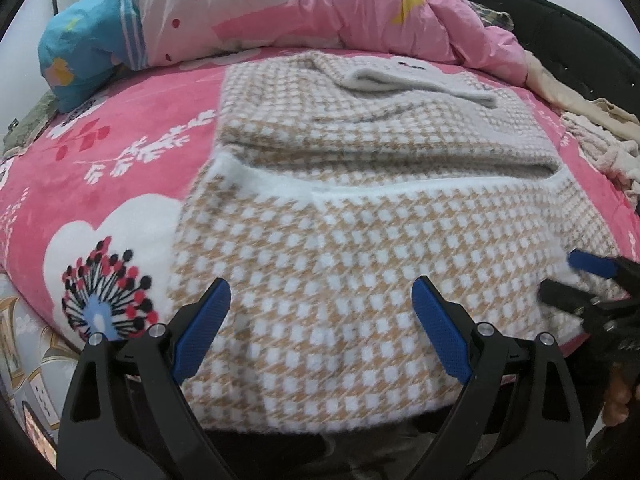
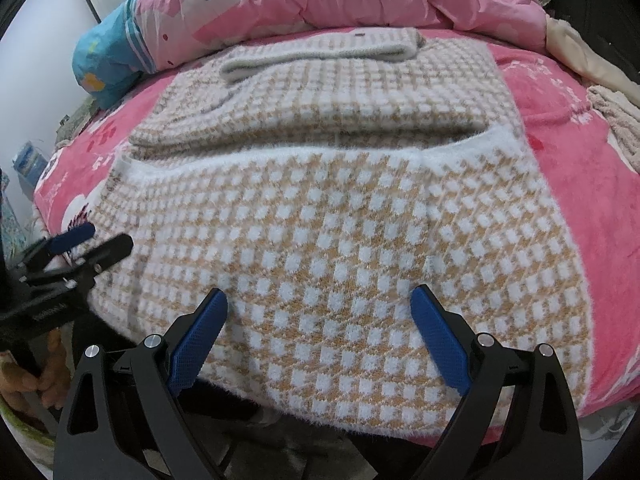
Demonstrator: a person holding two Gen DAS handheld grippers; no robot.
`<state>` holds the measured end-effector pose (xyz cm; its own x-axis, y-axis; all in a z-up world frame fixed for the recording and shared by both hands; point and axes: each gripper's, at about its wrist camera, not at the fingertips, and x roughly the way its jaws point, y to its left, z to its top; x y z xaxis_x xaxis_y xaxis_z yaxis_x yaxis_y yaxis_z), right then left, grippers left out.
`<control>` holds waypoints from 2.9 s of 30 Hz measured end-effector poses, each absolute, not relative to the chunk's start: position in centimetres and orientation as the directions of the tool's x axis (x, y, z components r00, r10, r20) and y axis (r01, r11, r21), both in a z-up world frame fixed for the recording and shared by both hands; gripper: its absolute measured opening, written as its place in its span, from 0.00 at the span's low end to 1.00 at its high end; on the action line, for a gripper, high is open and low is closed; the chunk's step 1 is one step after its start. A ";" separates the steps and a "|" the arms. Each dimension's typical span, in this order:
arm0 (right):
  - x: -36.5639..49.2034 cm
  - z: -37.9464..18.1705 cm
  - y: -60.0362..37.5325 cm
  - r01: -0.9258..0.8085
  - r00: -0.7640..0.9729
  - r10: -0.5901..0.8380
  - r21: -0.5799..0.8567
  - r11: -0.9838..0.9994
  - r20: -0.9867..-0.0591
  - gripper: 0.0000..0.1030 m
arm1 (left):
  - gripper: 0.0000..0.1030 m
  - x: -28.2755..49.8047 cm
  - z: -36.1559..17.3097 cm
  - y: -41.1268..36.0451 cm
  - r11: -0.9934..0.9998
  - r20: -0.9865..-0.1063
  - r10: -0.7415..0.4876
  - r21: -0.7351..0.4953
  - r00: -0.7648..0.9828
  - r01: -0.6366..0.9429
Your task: Fold large clothes
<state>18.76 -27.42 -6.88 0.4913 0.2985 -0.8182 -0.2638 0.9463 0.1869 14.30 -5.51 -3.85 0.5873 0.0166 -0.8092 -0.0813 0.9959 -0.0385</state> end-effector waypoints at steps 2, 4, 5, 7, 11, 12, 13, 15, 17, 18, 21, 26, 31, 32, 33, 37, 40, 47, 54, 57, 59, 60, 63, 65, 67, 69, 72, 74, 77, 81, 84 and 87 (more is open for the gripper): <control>18.5 -6.5 -27.2 -0.269 0.495 0.316 0.203 0.941 -0.810 0.88 | 0.86 14.2 -4.2 -5.3 0.995 -0.816 0.023 -0.035 0.578 -0.088; 18.1 -6.2 -26.8 -0.279 0.494 0.331 0.214 0.936 -0.804 0.88 | 0.86 14.2 -4.7 -5.2 0.995 -0.824 0.022 -0.037 0.566 -0.093; 17.9 -6.1 -26.5 -0.285 0.493 0.334 0.214 0.934 -0.803 0.88 | 0.86 14.1 -4.8 -5.1 0.995 -0.826 0.025 -0.034 0.563 -0.093; 17.5 -6.0 -26.0 -0.294 0.490 0.338 0.213 0.932 -0.804 0.88 | 0.86 14.1 -5.0 -5.1 0.996 -0.827 0.028 -0.027 0.561 -0.090; 16.8 -6.0 -24.9 -0.304 0.488 0.341 0.210 0.929 -0.803 0.88 | 0.86 14.0 -5.1 -5.1 0.995 -0.831 0.021 -0.035 0.556 -0.090; 16.6 -6.0 -24.6 -0.307 0.488 0.342 0.209 0.929 -0.803 0.88 | 0.86 14.1 -5.1 -5.1 0.995 -0.832 0.018 -0.038 0.555 -0.090; 16.6 -6.0 -24.5 -0.308 0.487 0.342 0.208 0.928 -0.804 0.88 | 0.86 14.3 -5.2 -4.8 0.995 -0.832 0.015 -0.041 0.554 -0.089; 16.8 -5.9 -25.0 -0.312 0.484 0.344 0.208 0.927 -0.805 0.88 | 0.86 14.2 -5.3 -4.8 0.995 -0.833 0.014 -0.042 0.553 -0.088; 16.9 -5.8 -25.0 -0.314 0.481 0.344 0.207 0.926 -0.806 0.88 | 0.86 14.4 -5.3 -4.7 0.995 -0.833 0.012 -0.044 0.553 -0.087; 16.8 -5.8 -25.1 -0.316 0.481 0.344 0.207 0.926 -0.806 0.88 | 0.86 14.4 -5.3 -4.7 0.995 -0.833 0.012 -0.044 0.553 -0.087; 16.7 -5.7 -25.0 -0.318 0.482 0.345 0.206 0.925 -0.805 0.88 | 0.86 14.2 -5.3 -4.9 0.995 -0.834 0.011 -0.044 0.552 -0.087; 16.8 -5.9 -24.9 -0.320 0.478 0.350 0.211 0.924 -0.806 0.88 | 0.86 14.4 -5.4 -4.7 0.995 -0.835 0.010 -0.044 0.550 -0.085; 16.8 -5.9 -24.7 -0.324 0.476 0.352 0.211 0.922 -0.806 0.88 | 0.86 14.4 -5.4 -4.7 0.996 -0.835 0.010 -0.043 0.550 -0.084; 16.8 -5.9 -24.7 -0.325 0.476 0.352 0.211 0.922 -0.806 0.88 | 0.86 14.4 -5.4 -4.7 0.996 -0.835 0.010 -0.043 0.550 -0.084; 16.8 -5.9 -24.7 -0.325 0.475 0.354 0.213 0.921 -0.805 0.88 | 0.86 14.4 -5.4 -4.7 0.995 -0.835 0.009 -0.044 0.550 -0.084; 16.9 -5.9 -24.7 -0.326 0.474 0.355 0.214 0.921 -0.806 0.88 | 0.86 14.4 -5.4 -4.7 0.996 -0.835 0.009 -0.044 0.549 -0.084; 16.9 -5.9 -24.7 -0.326 0.473 0.355 0.214 0.921 -0.806 0.88 | 0.86 14.5 -5.4 -4.7 0.995 -0.836 0.010 -0.044 0.549 -0.084; 16.9 -6.0 -24.5 -0.327 0.472 0.354 0.212 0.921 -0.807 0.88 | 0.86 14.4 -5.4 -4.7 0.995 -0.836 0.009 -0.045 0.549 -0.084; 16.9 -6.0 -24.5 -0.327 0.471 0.354 0.213 0.921 -0.808 0.88 | 0.86 14.5 -5.4 -4.7 0.995 -0.836 0.009 -0.045 0.549 -0.084; 16.9 -6.0 -24.5 -0.324 0.472 0.352 0.213 0.922 -0.808 0.88 | 0.86 14.5 -5.4 -4.7 0.995 -0.836 0.009 -0.045 0.549 -0.084; 16.9 -6.0 -24.5 -0.324 0.471 0.353 0.214 0.921 -0.809 0.88 | 0.86 14.4 -5.5 -4.7 0.995 -0.836 0.009 -0.045 0.549 -0.084; 16.9 -6.1 -24.5 -0.325 0.470 0.354 0.214 0.921 -0.809 0.88 | 0.86 14.5 -5.4 -4.7 0.995 -0.836 0.009 -0.045 0.549 -0.084; 16.9 -6.1 -24.5 -0.324 0.470 0.355 0.215 0.921 -0.808 0.88 | 0.86 14.5 -5.5 -4.7 0.995 -0.836 0.008 -0.045 0.549 -0.084; 16.9 -6.0 -24.5 -0.326 0.471 0.356 0.216 0.920 -0.807 0.88 | 0.86 14.5 -5.5 -4.7 0.996 -0.836 0.009 -0.044 0.549 -0.083; 16.9 -6.0 -24.5 -0.329 0.472 0.359 0.218 0.919 -0.805 0.88 | 0.86 14.5 -5.5 -4.7 0.996 -0.836 0.009 -0.044 0.548 -0.083; 17.0 -5.9 -24.5 -0.330 0.472 0.362 0.219 0.918 -0.804 0.88 | 0.86 14.5 -5.5 -4.7 0.996 -0.836 0.009 -0.044 0.548 -0.083; 17.3 -6.1 -24.3 -0.334 0.471 0.365 0.220 0.916 -0.803 0.88 | 0.87 14.5 -5.4 -4.7 0.996 -0.836 0.009 -0.044 0.548 -0.083; 17.5 -6.3 -24.1 -0.337 0.470 0.362 0.215 0.917 -0.805 0.88 | 0.87 14.5 -5.6 -4.7 0.996 -0.837 0.010 -0.042 0.548 -0.082; 17.6 -6.8 -23.7 -0.343 0.470 0.344 0.191 0.920 -0.813 0.88 | 0.87 14.6 -5.6 -4.7 0.996 -0.837 0.010 -0.041 0.547 -0.082; 17.7 -7.7 -23.1 -0.354 0.474 0.299 0.132 0.926 -0.829 0.88 | 0.87 14.5 -5.7 -4.8 0.996 -0.837 0.015 -0.036 0.547 -0.082; 17.6 -7.2 -23.1 -0.355 0.485 0.307 0.137 0.925 -0.819 0.88 | 0.87 14.5 -5.8 -4.9 0.996 -0.837 0.017 -0.034 0.547 -0.082; 17.6 -6.3 -23.5 -0.354 0.516 0.329 0.153 0.923 -0.791 0.88 | 0.87 14.5 -5.5 -4.6 0.994 -0.825 0.000 -0.063 0.566 -0.091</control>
